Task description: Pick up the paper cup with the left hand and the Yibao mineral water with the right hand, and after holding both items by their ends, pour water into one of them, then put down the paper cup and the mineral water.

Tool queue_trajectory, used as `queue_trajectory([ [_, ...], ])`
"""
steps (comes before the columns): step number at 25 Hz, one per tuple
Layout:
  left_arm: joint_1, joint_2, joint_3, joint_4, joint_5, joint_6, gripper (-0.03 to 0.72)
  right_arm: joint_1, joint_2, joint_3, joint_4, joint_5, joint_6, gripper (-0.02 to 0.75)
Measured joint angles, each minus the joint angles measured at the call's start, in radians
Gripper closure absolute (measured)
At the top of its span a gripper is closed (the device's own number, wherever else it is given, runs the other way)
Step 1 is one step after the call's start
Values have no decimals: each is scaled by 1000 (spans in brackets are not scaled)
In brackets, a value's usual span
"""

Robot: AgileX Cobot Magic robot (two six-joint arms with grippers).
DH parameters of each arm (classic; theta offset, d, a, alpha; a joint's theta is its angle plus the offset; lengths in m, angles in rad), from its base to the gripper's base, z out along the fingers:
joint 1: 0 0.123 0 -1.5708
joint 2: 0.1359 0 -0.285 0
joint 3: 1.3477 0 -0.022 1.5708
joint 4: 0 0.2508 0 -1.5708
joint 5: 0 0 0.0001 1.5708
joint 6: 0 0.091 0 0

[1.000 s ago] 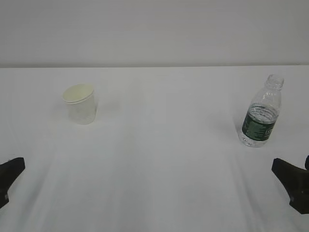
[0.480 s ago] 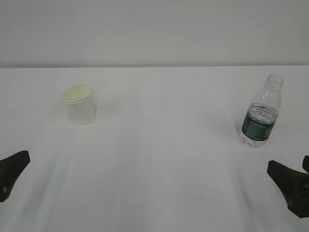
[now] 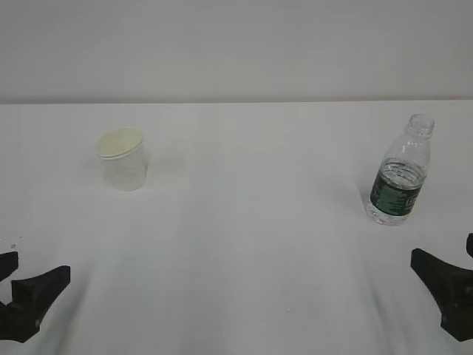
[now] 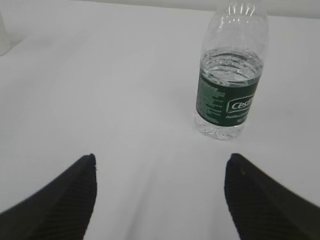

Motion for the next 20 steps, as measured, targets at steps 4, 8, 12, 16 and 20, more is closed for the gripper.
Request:
queue_trajectory([
  [4, 0, 113, -5, 11, -51, 4, 84, 0, 1, 0, 29, 0, -34, 139],
  [8, 0, 149, -6, 9, -54, 4, 92, 0, 47, 0, 59, -19, -51, 142],
  [12, 0, 149, -6, -6, -60, 4, 95, 0, 158, 0, 61, -114, -54, 143],
  [16, 0, 149, -9, -23, -60, 5, 95, 0, 292, 0, 61, -261, -55, 143],
  [20, 0, 149, -9, -23, -60, 5, 95, 0, 421, 0, 61, -431, -55, 143],
])
